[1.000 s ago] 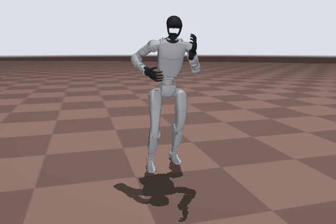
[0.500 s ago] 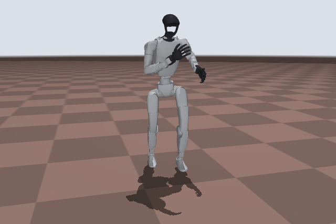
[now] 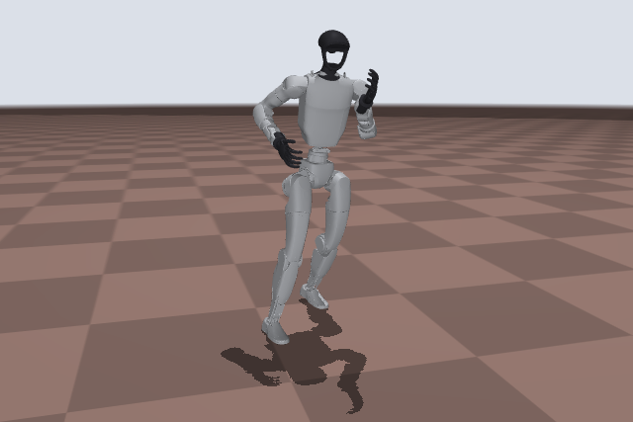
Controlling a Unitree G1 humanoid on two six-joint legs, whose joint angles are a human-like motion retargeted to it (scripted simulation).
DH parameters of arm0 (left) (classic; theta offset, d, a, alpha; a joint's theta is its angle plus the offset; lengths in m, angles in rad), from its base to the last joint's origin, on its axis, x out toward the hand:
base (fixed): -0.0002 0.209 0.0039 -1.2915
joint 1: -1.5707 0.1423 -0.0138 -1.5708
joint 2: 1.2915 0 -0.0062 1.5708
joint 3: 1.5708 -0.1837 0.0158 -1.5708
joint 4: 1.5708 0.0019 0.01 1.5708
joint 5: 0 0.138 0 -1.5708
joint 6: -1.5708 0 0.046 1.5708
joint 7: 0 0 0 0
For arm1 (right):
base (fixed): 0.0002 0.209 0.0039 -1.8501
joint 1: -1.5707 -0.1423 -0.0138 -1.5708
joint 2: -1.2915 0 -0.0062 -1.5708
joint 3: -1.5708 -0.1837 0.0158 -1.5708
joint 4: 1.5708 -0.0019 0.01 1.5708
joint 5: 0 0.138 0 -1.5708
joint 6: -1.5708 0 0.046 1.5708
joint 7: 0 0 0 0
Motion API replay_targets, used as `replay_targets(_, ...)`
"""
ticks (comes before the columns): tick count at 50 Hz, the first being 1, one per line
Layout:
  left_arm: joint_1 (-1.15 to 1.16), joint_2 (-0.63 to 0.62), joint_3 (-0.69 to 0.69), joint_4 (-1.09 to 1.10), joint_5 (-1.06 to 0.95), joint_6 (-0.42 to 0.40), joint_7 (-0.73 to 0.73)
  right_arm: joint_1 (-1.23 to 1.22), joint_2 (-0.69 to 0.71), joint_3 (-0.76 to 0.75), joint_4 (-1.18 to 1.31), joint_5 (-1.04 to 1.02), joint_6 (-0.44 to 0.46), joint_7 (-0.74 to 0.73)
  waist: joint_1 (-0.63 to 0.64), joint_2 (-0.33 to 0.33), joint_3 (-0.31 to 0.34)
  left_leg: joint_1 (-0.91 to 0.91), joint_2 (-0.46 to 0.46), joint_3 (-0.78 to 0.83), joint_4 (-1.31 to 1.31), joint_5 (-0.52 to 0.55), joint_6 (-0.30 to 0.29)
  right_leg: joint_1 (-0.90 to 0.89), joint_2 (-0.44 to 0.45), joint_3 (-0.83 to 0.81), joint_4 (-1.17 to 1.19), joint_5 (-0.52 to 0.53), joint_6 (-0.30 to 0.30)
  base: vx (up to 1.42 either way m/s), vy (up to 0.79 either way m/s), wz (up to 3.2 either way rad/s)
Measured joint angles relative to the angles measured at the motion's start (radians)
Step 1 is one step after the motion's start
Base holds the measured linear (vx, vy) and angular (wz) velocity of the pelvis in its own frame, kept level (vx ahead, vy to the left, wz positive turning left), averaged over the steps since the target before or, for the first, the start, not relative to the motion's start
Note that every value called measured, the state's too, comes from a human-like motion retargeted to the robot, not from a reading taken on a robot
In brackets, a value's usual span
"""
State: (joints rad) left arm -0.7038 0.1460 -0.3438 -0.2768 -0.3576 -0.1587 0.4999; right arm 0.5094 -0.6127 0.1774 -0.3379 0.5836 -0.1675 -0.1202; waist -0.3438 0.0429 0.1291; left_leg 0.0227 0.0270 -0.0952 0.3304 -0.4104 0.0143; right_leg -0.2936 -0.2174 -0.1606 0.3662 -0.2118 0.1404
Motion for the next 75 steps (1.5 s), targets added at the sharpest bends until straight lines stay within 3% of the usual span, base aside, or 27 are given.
replay_targets(3,-0.145,0.096,-0.083,-0.064,0.014,0.045,-0.273,0.1,0.03,-0.129,0.036,0.02,0.048,0.075,-0.083,-0.026,0.02,0.096,0.031,-0.021,0.029,0.004,-0.001,0.026,-0.056,0.034,-0.252,-0.007,0.054,0.99,-0.56,1.32)
replay_targets(7,-0.094,0.161,-0.143,-0.181,0.036,0.038,-0.527,0.083,0.122,-0.207,0.088,-0.036,0.058,0.085,-0.05,-0.062,0.065,0.097,0.092,0.048,0.371,-0.054,0.074,0.048,-0.074,0.013,-0.163,0.036,0.06,0.91,-0.56,0.14)
replay_targets(10,0.148,0.2,-0.138,-0.203,-0.029,0.049,-0.524,-0.111,0.102,-0.093,0.149,-0.114,0.035,-0.034,0.008,-0.034,0.106,-0.041,0.176,0.076,0.763,-0.095,0.135,-0.002,0.002,0.006,0.116,-0.149,-0.011,0.8,-0.42,-0.47)
replay_targets(15,0.655,0.303,-0.019,-0.171,-0.059,0.025,-0.44,-0.482,0.097,0.134,0.104,-0.27,0.068,-0.004,0.164,-0.079,0.088,-0.285,0.071,0.113,0.956,-0.216,0.193,0.045,0.034,0.015,0.148,-0.196,-0.044,0.72,-0.21,-0.43)
replay_targets(19,0.887,0.471,0.146,-0.253,-0.201,-0.004,-0.448,-0.538,0.194,0.165,-0.063,-0.134,0.018,0.029,0.428,-0.177,0.034,-0.396,-0.006,0.31,0.637,-0.17,0.179,0.118,0.01,0.046,0.004,-0.072,-0.045,0.7,-0.02,-0.36)
replay_targets(22,1.017,0.529,0.269,-0.297,-0.301,-0.039,-0.438,-0.57,0.242,0.192,-0.16,0.034,-0.008,0.1,0.563,-0.214,0.02,-0.374,-0.026,0.483,0.211,-0.084,0.111,0.207,0.021,0.037,-0.1,0.031,-0.022,0.75,0.12,0.17)
replay_targets(27,1.16,0.455,0.463,-0.295,-0.303,-0.061,-0.493,-0.53,0.259,0.224,-0.269,0.291,-0.022,0.266,0.62,-0.095,0.025,-0.276,0.014,0.86,-0.317,0.162,-0.04,0.378,0.185,0.071,-0.073,0.127,-0.042,0.79,0.2,1.0)
replay_targets(30,1.145,0.324,0.534,-0.234,-0.224,-0.051,-0.459,-0.484,0.213,0.212,-0.292,0.345,0.021,0.369,0.578,-0.043,0.028,-0.254,0.015,1.005,-0.277,0.021,0.025,0.254,0.236,0.15,0.279,0.174,0.038,0.69,0.25,1.6)
replay_targets(33,0.962,0.205,0.473,-0.094,-0.048,-0.055,-0.152,-0.486,0.175,0.203,-0.184,0.165,0.028,0.322,0.47,-0.058,0.049,-0.307,0.002,0.839,-0.048,-0.158,0.142,0.057,0.217,0.214,0.701,0.166,0.11,0.62,0.2,2.31)
replay_targets(36,0.633,0.121,0.322,0.003,0.018,-0.026,0.276,-0.465,0.152,0.189,-0.007,-0.247,0.02,0.037,0.358,-0.031,0.094,-0.32,-0.004,0.666,0.125,-0.225,0.155,-0.091,0.161,0.19,1.015,-0.025,0.004,0.58,0.2,3.25)
replay_targets(38,0.404,0.053,0.254,0.0,-0.022,-0.035,0.318,-0.399,0.133,0.134,0.054,-0.488,0.028,-0.13,0.3,0.018,0.127,-0.276,-0.017,0.517,0.138,-0.214,0.131,-0.155,0.149,0.166,1.126,-0.152,-0.066,0.56,0.21,3.84)
replay_targets(40,0.226,-0.02,0.233,-0.035,-0.066,-0.087,0.152,-0.288,0.098,0.036,0.058,-0.535,-0.003,-0.155,0.225,0.085,0.147,-0.207,-0.023,0.355,0.102,-0.173,0.096,-0.2,0.17,0.145,1.148,-0.23,-0.104,0.59,0.16,4.22)
replay_targets(41,0.163,-0.117,0.196,-0.121,-0.364,-0.136,0.051,-0.242,0.083,-0.009,0.053,-0.454,0.001,-0.117,0.17,0.12,0.154,-0.173,-0.02,0.278,0.074,-0.14,0.071,-0.21,0.179,0.128,1.112,-0.247,-0.105,0.62,0.12,4.45)
replay_targets(42,0.103,-0.174,0.17,-0.171,-0.496,-0.176,-0.027,-0.193,0.062,-0.055,0.05,-0.377,-0.004,-0.068,0.113,0.152,0.155,-0.142,-0.014,0.204,0.05,-0.107,0.043,-0.218,0.185,0.11,1.065,-0.255,-0.103,0.64,0.08,4.55)
replay_targets(45,-0.055,-0.151,0.106,-0.171,-0.112,-0.215,-0.073,-0.07,-0.018,-0.161,0.066,-0.209,-0.033,0.081,-0.057,0.219,0.131,-0.086,0.013,0.032,-0.003,0.009,-0.05,-0.225,0.164,0.036,0.822,-0.213,-0.071,0.65,-0.02,4.38)
replay_targets(47,-0.16,-0.074,0.11,-0.166,0.326,-0.121,-0.082,-0.031,-0.06,-0.195,0.097,-0.206,-0.033,0.142,-0.142,0.237,0.115,-0.064,0.03,-0.013,-0.02,0.076,-0.104,-0.194,0.115,-0.026,0.575,-0.165,-0.053,0.64,-0.14,3.91)
replay_targets(48,-0.197,-0.056,0.095,-0.185,0.39,-0.122,-0.083,-0.022,-0.074,-0.195,0.115,-0.22,-0.03,0.147,-0.165,0.233,0.101,-0.055,0.034,-0.005,-0.018,0.1,-0.121,-0.173,0.091,-0.047,0.435,-0.134,-0.044,0.64,-0.24,3.44)
replay_targets(51,-0.267,-0.021,0.065,-0.238,0.392,-0.13,-0.089,-0.048,-0.099,-0.164,0.202,-0.245,0.015,0.17,-0.217,0.184,0.07,-0.018,0.023,0.082,0.041,0.104,-0.115,-0.083,0.033,-0.021,0.005,-0.039,0.003,0.67,-0.38,3.04)
replay_targets(53,-0.242,-0.021,0.041,-0.279,0.118,-0.167,-0.162,-0.123,-0.084,-0.109,0.29,-0.22,0.074,0.191,-0.219,0.125,0.076,0.03,0.029,0.172,0.132,0.048,-0.07,-0.011,0.015,0.061,-0.176,0.028,0.035,0.69,-0.51,2.24)
replay_targets(55,-0.168,0.029,0.053,-0.249,0.081,-0.167,-0.144,-0.186,-0.065,-0.064,0.353,-0.206,0.107,0.194,-0.173,0.084,0.083,0.046,0.075,0.278,0.284,-0.012,0.021,0.037,0.004,0.086,-0.179,-0.007,0.031,0.66,-0.52,1.25)
replay_targets(58,0.074,0.134,0.082,-0.136,0.273,-0.083,-0.067,-0.335,-0.054,0.029,0.393,-0.284,0.105,0.143,-0.048,0.092,0.116,-0.074,0.204,0.345,0.662,-0.032,0.185,0.046,0.045,0.043,0.0,-0.194,-0.04,0.58,-0.41,0.36)
replay_targets(59,0.199,0.172,0.095,-0.11,0.324,-0.059,-0.074,-0.4,-0.052,0.062,0.386,-0.346,0.106,0.136,-0.004,0.092,0.126,-0.13,0.206,0.32,0.766,-0.027,0.204,0.042,0.062,0.042,0.055,-0.225,-0.058,0.55,-0.3,-0.16)
replay_targets(62,0.634,0.313,0.161,-0.086,0.491,-0.035,-0.143,-0.597,-0.023,0.129,0.312,-0.593,0.106,0.147,0.128,0.055,0.123,-0.287,0.096,0.242,0.926,-0.058,0.163,0.047,0.08,0.068,0.129,-0.241,-0.065,0.58,-0.17,-0.28)
replay_targets(65,0.972,0.523,0.249,-0.129,0.439,-0.065,-0.272,-0.724,0.047,0.103,0.186,-0.699,0.092,0.125,0.28,-0.039,0.091,-0.391,0.07,0.389,0.88,-0.134,0.171,0.116,0.03,0.073,0.046,-0.184,-0.044,0.62,-0.03,0.19)
replay_targets(69,1.239,0.744,0.358,-0.177,0.266,-0.09,-0.303,-0.757,0.157,0.116,0.016,-0.453,0.027,0.016,0.494,-0.157,0.047,-0.469,0.02,0.587,0.542,-0.112,0.148,0.205,-0.04,0.064,-0.106,0.004,-0.022,0.66,0.13,0.45)
replay_targets(73,1.332,0.646,0.464,-0.143,0.062,-0.116,-0.228,-0.755,0.251,0.193,-0.102,0.021,-0.025,0.069,0.594,-0.185,0.059,-0.425,-0.019,0.753,0.006,-0.045,0.078,0.286,-0.024,0.118,-0.155,0.174,0.011,0.7,0.24,0.66)
replay_targets(75,1.283,0.516,0.495,-0.119,0.109,-0.131,-0.186,-0.798,0.152,0.205,-0.113,-0.425,-0.009,0.111,0.59,-0.144,0.087,-0.374,-0.017,0.8,-0.158,0.025,0.044,0.351,0.03,0.17,-0.129,0.212,0.011,0.76,0.26,1.27)
